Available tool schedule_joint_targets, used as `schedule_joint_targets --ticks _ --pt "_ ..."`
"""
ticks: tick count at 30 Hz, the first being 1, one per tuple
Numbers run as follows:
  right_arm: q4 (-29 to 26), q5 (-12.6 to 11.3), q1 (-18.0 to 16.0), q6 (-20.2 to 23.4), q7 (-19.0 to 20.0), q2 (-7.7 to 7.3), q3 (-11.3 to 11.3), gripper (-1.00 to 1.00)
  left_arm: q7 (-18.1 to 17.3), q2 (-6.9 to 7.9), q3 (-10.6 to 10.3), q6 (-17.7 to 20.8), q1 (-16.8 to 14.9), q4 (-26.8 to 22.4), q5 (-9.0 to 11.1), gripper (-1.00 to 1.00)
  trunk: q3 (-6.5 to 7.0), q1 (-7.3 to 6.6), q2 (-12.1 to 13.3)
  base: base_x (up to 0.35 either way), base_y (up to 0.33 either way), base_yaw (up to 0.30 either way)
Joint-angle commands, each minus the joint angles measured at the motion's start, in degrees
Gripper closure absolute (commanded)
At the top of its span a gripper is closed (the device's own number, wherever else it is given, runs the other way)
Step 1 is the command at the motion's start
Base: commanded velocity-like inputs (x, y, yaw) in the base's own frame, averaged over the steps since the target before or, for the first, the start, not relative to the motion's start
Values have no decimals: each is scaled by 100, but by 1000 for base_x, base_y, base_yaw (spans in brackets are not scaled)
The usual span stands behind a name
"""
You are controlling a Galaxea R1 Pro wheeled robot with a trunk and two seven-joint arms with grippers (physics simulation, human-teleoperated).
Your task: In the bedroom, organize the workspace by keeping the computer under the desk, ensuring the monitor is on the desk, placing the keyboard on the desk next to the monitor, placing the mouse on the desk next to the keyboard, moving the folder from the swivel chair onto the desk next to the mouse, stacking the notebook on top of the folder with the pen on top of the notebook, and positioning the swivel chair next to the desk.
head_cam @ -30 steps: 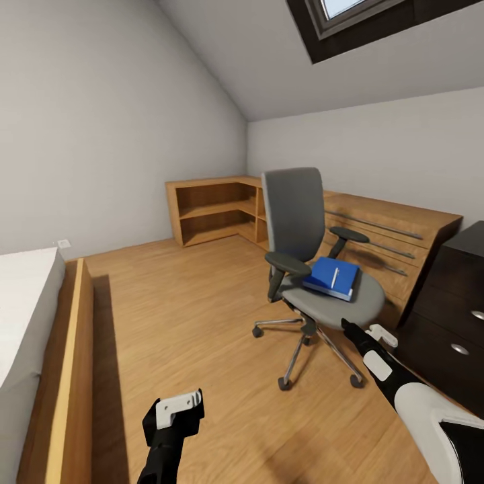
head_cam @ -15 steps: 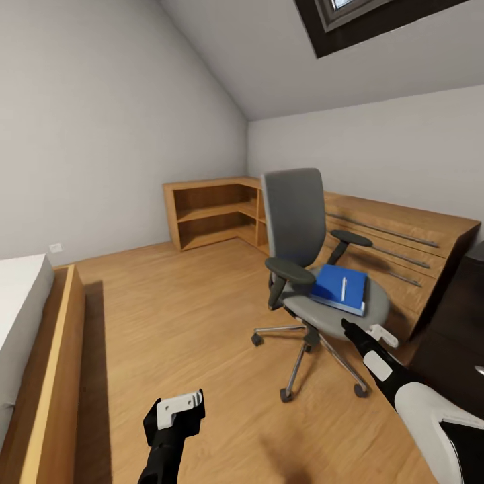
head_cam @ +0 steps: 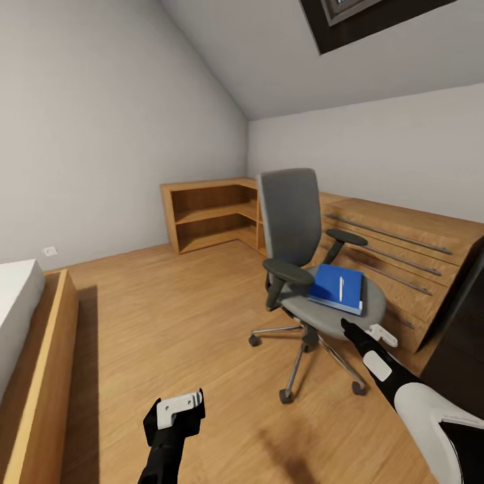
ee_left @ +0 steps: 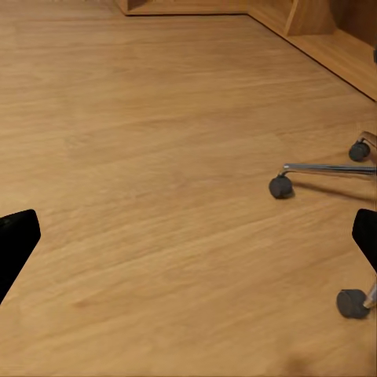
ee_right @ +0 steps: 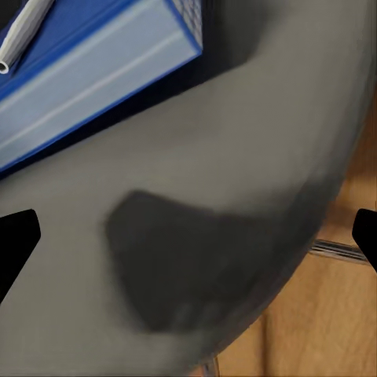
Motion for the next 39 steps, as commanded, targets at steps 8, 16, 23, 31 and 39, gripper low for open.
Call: schedule_joint_targets --ticks 8,16,23,31,39 --pt "9 -46 -4 -16 39 -2 -19 -100 37 0 -7 27 -1 -10 40 -100 -4 -1 -2 -75 -251 0" --pt "9 -50 -4 -17 40 1 -23 -100 37 0 32 29 -1 -10 32 -100 -4 -1 -2 -11 -193 0" --pt "9 -49 -4 -17 37 4 -20 -100 37 0 37 37 -1 -10 32 -100 -4 -1 -2 -1 -211 3" --pt "9 -42 -4 -17 37 34 -19 -100 37 0 21 38 -1 -10 32 -100 -5 -1 -2 0 -48 200" --pt "9 -41 -4 -17 37 35 -18 -100 37 0 2 37 -1 -10 40 -100 -9 -1 -2 0 -1 56"
